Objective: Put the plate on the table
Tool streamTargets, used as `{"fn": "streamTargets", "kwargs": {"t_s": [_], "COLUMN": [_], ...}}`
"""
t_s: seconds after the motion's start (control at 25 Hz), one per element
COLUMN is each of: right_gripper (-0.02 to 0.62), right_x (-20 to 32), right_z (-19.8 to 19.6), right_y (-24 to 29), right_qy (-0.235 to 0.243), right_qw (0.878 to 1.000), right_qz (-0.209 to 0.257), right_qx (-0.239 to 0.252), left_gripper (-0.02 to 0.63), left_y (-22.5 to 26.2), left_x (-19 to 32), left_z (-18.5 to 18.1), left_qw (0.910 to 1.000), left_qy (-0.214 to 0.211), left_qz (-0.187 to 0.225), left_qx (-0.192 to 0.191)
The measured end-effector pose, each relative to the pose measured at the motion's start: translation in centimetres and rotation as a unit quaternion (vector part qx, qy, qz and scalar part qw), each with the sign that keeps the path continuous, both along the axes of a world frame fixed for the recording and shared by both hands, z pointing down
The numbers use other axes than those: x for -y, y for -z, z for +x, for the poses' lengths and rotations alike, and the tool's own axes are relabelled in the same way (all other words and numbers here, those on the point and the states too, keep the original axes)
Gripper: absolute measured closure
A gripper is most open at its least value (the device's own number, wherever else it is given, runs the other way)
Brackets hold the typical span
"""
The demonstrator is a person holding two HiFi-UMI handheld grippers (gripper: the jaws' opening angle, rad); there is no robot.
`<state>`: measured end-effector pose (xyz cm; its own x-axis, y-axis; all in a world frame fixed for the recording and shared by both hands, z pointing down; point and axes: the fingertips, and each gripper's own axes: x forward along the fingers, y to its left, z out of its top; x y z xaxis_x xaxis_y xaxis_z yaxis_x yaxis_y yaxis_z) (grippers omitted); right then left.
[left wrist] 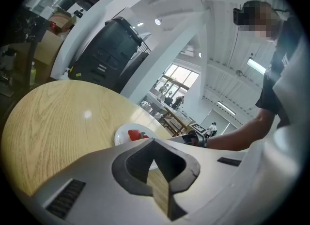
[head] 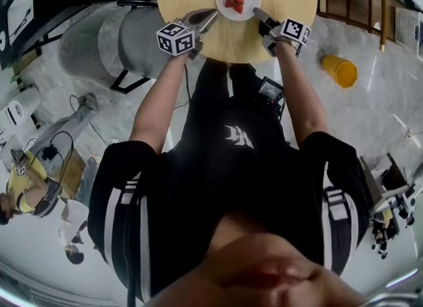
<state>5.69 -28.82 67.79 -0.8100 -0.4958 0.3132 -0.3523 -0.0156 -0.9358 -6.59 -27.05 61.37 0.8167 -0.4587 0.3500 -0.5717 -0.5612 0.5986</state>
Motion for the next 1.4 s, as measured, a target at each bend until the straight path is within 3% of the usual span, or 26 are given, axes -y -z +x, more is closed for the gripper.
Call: {"fn": "streamTargets", "kwargs": {"t_s": [0.2, 0.72, 1.4], "right_gripper": [0.580, 0.568, 0.538], "right_x": [-0.3, 0.3, 1.0], "right_z": [0.3, 0.5, 0.5], "right_y": [-0.6, -0.6, -0.7], "right_qy": [0.005, 0.015, 0.046], "right_qw": [0.999, 0.995, 0.976], "right_qz": [-0.014, 0.008, 0.052], "right_qx": [-0.041, -0.097, -0.205], "left_gripper": [0.604, 0.604, 0.604], "left_y": [-0.1, -0.2, -0.4], "left_x": [-0.3, -0.2, -0.6], "left_z": [0.2, -0.2, -0.1], "left_qw": [1.0000, 1.0000, 0.9999], "left_qy": [-0.002, -0.001, -0.012], "left_qz": [-0.001, 0.005, 0.004], "left_qx": [-0.001, 0.004, 0.009]}}
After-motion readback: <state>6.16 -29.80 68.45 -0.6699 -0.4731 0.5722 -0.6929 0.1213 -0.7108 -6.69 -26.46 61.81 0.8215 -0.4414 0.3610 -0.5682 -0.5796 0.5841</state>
